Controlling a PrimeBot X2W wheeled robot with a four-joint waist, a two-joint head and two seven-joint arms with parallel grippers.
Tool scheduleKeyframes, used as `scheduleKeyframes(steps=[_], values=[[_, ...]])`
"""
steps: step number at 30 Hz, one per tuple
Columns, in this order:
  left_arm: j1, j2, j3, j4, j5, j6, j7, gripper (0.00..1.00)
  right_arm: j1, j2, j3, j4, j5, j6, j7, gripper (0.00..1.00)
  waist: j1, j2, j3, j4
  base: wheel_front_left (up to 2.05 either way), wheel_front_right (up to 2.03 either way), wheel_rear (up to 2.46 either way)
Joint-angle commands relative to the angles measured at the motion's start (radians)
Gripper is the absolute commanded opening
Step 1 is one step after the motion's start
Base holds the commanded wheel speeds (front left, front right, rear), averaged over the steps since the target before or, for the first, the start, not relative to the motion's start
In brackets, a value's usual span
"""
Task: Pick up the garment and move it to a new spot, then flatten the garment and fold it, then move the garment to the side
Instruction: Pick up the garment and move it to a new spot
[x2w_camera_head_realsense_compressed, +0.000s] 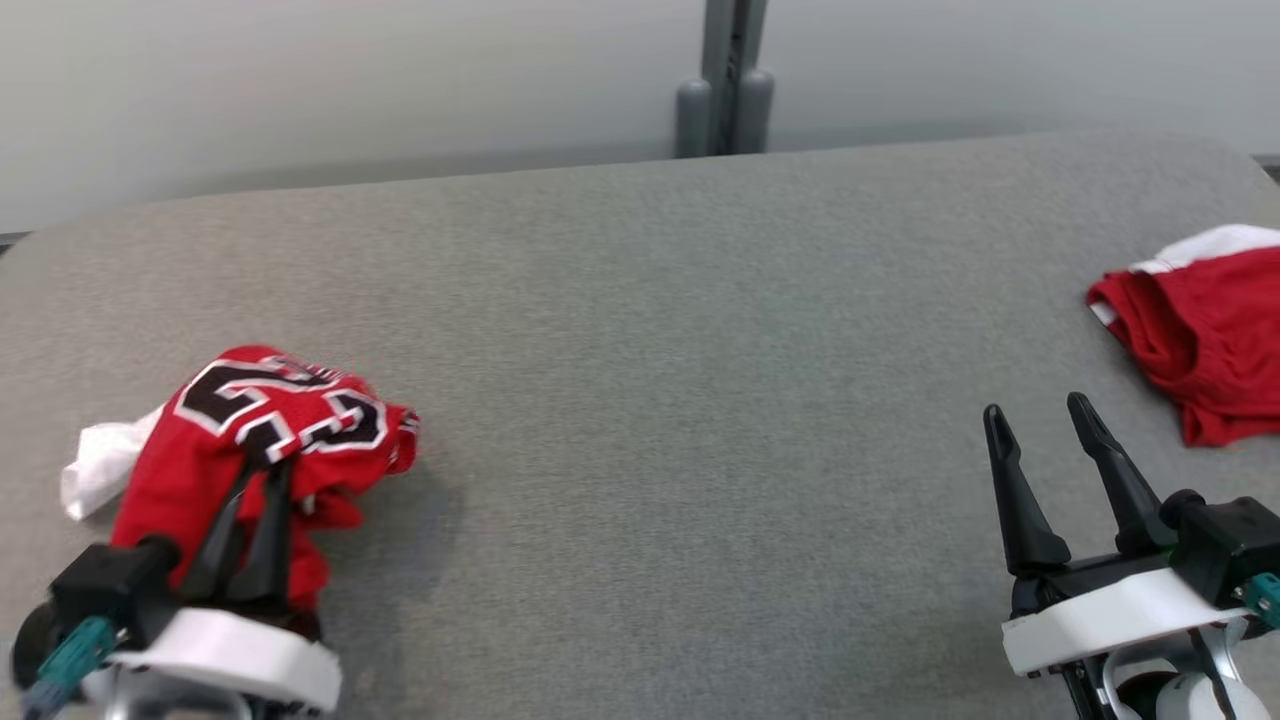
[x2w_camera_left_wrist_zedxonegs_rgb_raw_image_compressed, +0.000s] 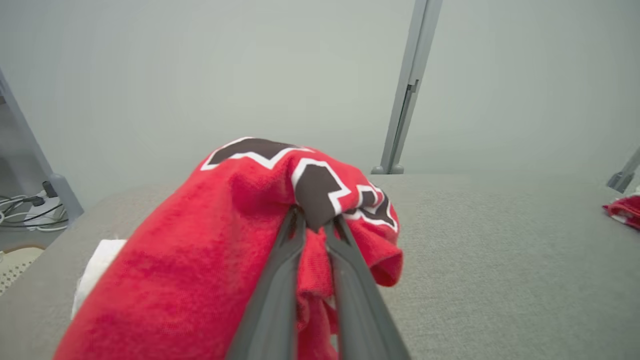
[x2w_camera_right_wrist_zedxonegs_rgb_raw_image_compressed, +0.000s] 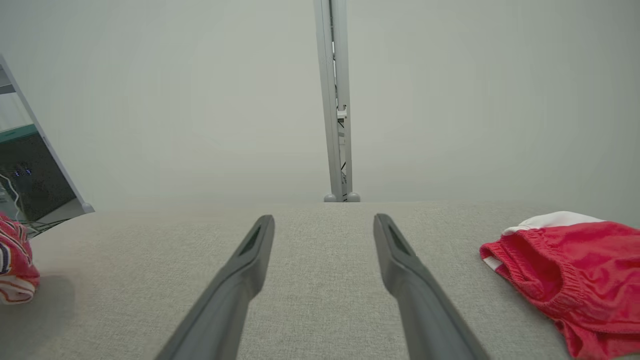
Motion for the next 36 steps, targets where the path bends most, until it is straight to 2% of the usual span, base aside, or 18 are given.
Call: scheduleKeyframes(steps=[1, 4, 8, 13, 20, 23, 24, 31, 36], values=[[-0.04, -0.003, -0.015, -0.005, 0.011, -0.013, 0.006, 0.0, -0.014, -0.004, -0.002, 0.0, 0.01, 0.0, -0.009, 1.0, 0.0, 0.0, 0.041, -0.046, 0.0, 0.0, 0.0], [-0.107, -0.008, -0.062, 0.014, 0.032, -0.038, 0.033, 0.0, -0.03, -0.004, 0.009, 0.004, 0.013, 0.0, -0.023, 1.0, 0.0, 0.0, 0.08, -0.1, 0.0, 0.0, 0.0], [-0.224, -0.028, -0.134, 0.056, 0.054, -0.097, 0.066, 0.0, -0.052, -0.004, 0.01, 0.019, 0.028, 0.0, -0.045, 1.0, 0.0, 0.0, 0.124, -0.16, 0.0, 0.0, 0.0], [-0.361, -0.084, -0.232, 0.129, 0.075, -0.17, 0.101, 0.0, -0.076, -0.004, 0.021, 0.039, 0.05, 0.0, -0.076, 1.0, 0.0, 0.0, 0.16, -0.218, 0.0, 0.0, 0.0], [-0.455, -0.19, -0.344, 0.294, 0.056, -0.253, 0.13, 0.0, -0.091, -0.004, 0.021, 0.067, 0.065, 0.0, -0.104, 1.0, 0.0, 0.0, 0.189, -0.243, 0.0, 0.0, 0.0], [-0.468, -0.205, -0.361, 0.335, 0.058, -0.263, 0.134, 0.05, -0.094, -0.004, 0.024, 0.075, 0.07, 0.0, -0.113, 1.0, 0.0, 0.0, 0.195, -0.244, 0.0, 0.0, 0.0], [-0.473, -0.213, -0.369, 0.35, 0.057, -0.268, 0.13, 1.0, -0.096, -0.004, 0.024, 0.08, 0.074, 0.0, -0.114, 1.0, 0.0, 0.0, 0.196, -0.242, 0.0, 0.0, 0.0], [-0.461, -0.226, -0.386, 0.349, 0.051, -0.293, 0.05, 1.0, -0.097, -0.004, 0.017, 0.102, 0.064, 0.0, -0.123, 1.0, 0.0, 0.0, 0.17, -0.191, 0.0, 0.0, 0.0], [-0.423, -0.21, -0.317, 0.302, 0.045, -0.224, -0.031, 1.0, -0.093, -0.004, 0.008, 0.097, 0.044, 0.0, -0.106, 1.0, 0.0, 0.0, 0.133, -0.131, 0.0, 0.0, 0.0]])
